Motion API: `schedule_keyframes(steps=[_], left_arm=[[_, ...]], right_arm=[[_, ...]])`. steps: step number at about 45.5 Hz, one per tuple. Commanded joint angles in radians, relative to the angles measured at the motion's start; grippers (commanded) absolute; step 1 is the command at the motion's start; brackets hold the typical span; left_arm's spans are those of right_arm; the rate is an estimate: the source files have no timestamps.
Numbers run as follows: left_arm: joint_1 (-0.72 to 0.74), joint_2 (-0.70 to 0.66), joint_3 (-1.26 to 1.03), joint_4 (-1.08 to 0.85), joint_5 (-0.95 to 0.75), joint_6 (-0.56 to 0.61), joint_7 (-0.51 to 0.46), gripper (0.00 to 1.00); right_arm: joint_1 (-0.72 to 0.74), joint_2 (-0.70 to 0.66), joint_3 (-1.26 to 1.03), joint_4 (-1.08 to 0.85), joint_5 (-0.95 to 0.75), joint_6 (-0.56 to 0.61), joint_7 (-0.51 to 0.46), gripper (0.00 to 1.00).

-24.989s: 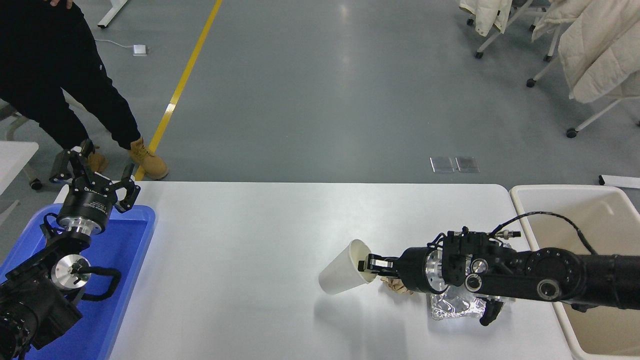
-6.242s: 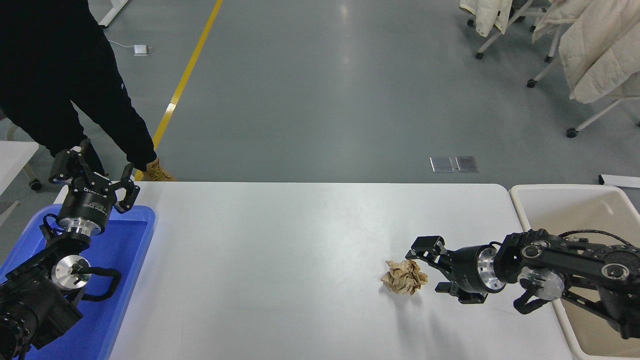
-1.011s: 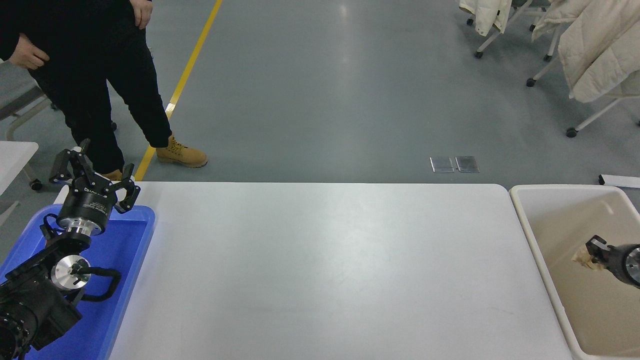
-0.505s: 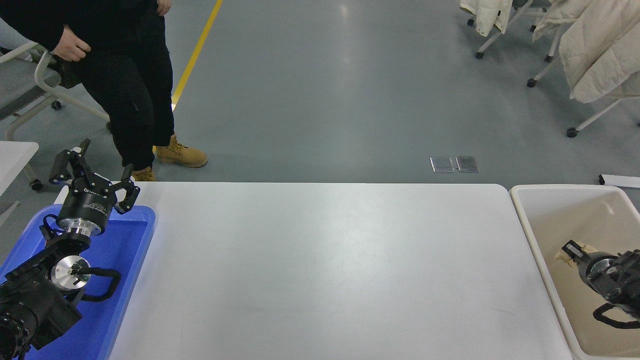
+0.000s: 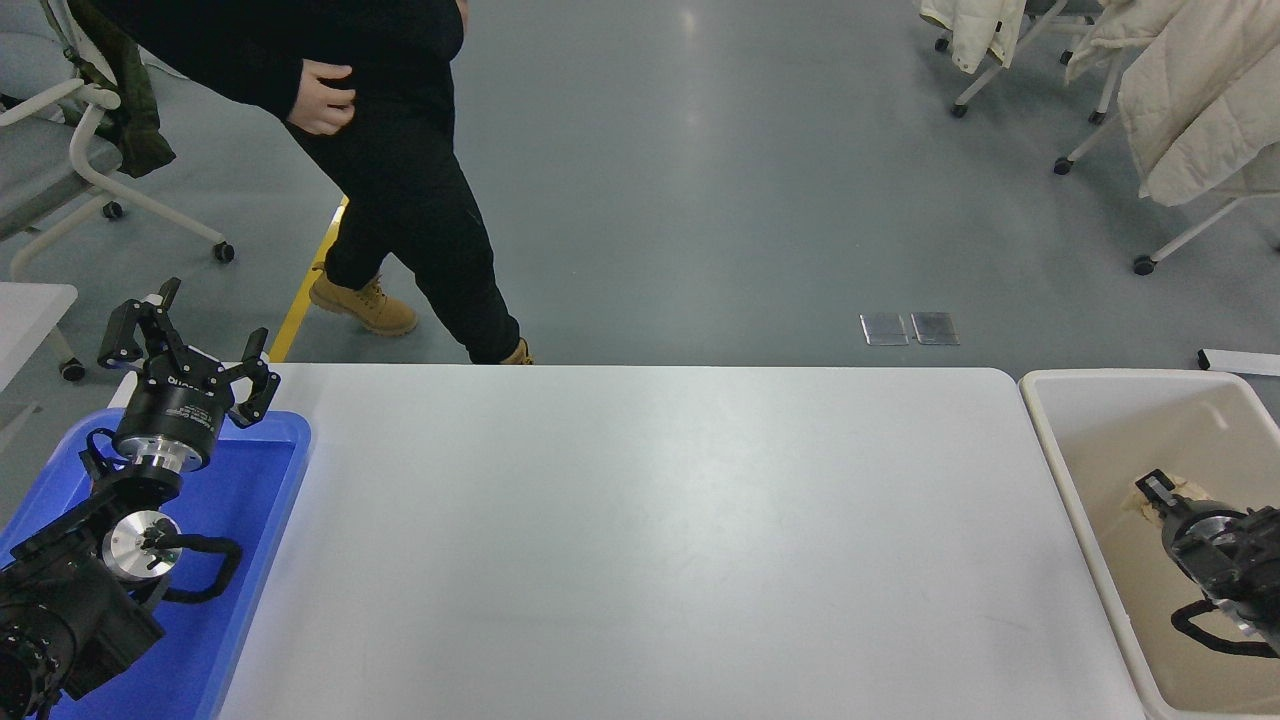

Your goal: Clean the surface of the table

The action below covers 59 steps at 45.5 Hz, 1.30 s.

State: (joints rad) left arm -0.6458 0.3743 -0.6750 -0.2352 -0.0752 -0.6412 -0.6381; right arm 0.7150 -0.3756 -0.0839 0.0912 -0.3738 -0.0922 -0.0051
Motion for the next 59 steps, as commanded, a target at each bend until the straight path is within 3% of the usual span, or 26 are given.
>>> schedule_keyframes(steps=[1,21,35,47,59], left_arm=[[0.000,0.000,0.000,0.001,0.000,0.000,0.000,1.00],[-0.002,0.000,0.000,0.001,0.000,0.000,0.000,1.00],[-0.002,0.000,0.000,0.001,0.000,0.000,0.000,1.00],[0.000,0.000,0.000,0.001,0.000,0.000,0.000,1.00],[-0.002,0.000,0.000,-0.001,0.000,0.000,0.000,1.00]], right_arm=[[0.003,-0.045,0.000,0.007,0.070,0.003,0.001,1.00],[0.078,-0.080,0.048,0.045,0.073,-0.003,0.008,1.00],[0.054,-0.306,0.558,0.493,0.072,0.002,0.010,1.00],[-0.045,-0.178,0.939,0.565,0.059,0.005,0.011,1.00],[-0.095,0.044,1.271,0.608,0.058,0.006,0.011,1.00]])
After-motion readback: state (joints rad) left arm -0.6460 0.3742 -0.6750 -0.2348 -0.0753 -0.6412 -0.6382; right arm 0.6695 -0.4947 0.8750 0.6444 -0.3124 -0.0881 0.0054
